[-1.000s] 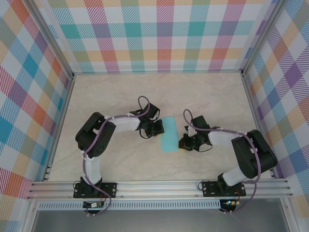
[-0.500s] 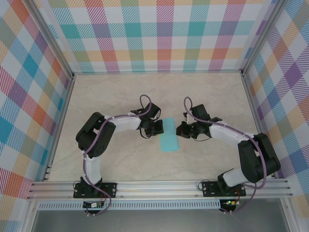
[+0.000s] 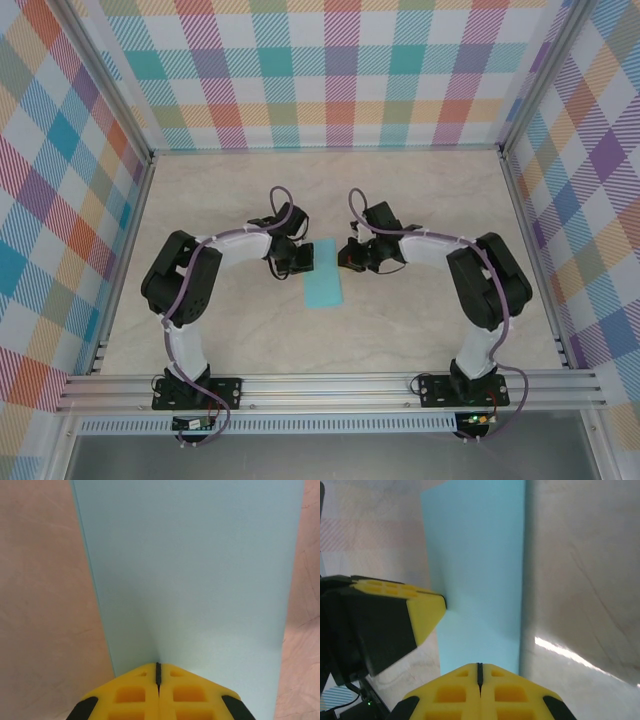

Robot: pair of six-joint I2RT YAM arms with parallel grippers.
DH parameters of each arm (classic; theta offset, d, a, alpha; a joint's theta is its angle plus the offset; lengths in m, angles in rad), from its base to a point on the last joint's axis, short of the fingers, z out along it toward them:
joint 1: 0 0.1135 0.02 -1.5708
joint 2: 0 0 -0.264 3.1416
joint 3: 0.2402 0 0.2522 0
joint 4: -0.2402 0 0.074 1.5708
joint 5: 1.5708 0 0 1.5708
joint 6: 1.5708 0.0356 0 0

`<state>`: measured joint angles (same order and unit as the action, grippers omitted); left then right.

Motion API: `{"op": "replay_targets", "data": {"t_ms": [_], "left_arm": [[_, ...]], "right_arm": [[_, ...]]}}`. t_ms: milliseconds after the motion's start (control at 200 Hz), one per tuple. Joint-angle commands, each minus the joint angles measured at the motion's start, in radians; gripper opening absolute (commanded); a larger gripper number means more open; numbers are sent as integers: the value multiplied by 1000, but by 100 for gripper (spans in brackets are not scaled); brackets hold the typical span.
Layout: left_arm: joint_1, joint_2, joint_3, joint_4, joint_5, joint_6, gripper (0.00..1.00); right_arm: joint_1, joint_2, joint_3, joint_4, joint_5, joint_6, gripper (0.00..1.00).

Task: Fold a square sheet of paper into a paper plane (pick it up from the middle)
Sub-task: Move the square sheet of paper to the center of the table, then first fold in half a square sheet of paper at the center of the table.

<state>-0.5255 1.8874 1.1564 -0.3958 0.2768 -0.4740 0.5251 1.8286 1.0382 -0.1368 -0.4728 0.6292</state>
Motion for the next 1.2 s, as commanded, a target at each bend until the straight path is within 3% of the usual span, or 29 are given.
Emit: {"op": "replay_targets", "data": {"t_ms": [0, 290, 465, 625, 865, 1195], "left_arm": [[25, -15, -3, -44, 48, 104, 0], [42, -17, 39, -36, 119, 167, 0], [42, -30, 39, -21, 147, 126, 0], [39, -42, 7, 109, 265, 36, 0], [28, 1, -12, 200, 254, -42, 0], [7, -15, -64, 240, 225, -91, 0]], "right_arm": [[7, 62, 82, 29, -38, 4, 0], [19, 178, 168, -9, -31, -4, 0], [23, 143, 141, -19, -35, -17, 0], [26, 107, 111, -33, -61, -39, 0], [33, 61, 29, 5, -53, -7, 0], [42, 110, 20, 12, -19, -1, 0]]}}
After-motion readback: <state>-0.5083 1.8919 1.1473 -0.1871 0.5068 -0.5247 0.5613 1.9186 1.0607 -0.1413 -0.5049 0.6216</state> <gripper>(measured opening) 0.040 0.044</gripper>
